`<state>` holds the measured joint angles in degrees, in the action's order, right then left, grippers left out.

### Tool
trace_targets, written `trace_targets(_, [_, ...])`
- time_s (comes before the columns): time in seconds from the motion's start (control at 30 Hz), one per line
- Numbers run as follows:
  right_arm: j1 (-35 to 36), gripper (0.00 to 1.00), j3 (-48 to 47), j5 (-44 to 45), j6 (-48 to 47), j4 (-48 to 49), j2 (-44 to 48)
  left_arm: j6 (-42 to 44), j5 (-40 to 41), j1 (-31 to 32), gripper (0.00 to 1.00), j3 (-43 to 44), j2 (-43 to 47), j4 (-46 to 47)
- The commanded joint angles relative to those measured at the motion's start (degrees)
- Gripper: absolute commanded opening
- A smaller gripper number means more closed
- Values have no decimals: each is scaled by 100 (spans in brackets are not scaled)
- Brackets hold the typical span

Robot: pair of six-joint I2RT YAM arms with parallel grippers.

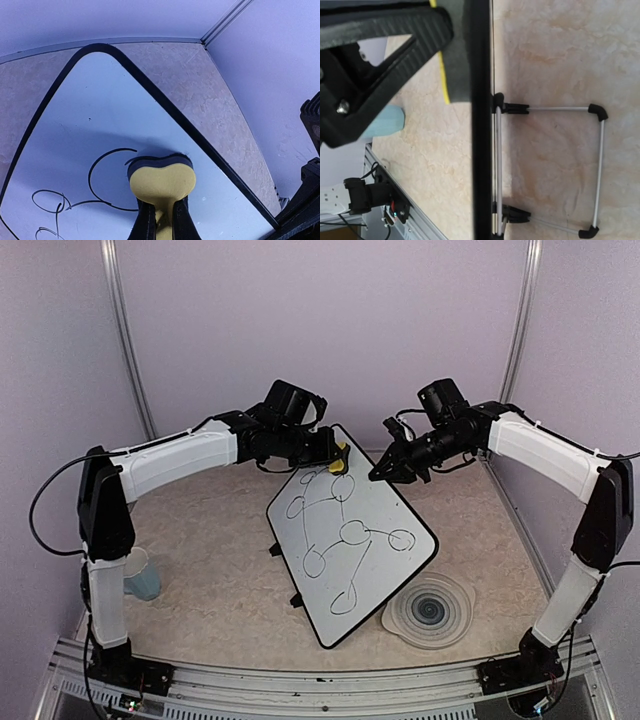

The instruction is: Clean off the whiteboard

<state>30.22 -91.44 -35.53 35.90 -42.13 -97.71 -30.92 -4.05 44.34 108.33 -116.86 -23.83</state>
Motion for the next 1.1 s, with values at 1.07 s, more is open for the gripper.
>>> trace_targets(1.07, [203,0,-128,-114,-759,104,18,-659,-63,-538,0,94,-378,-260])
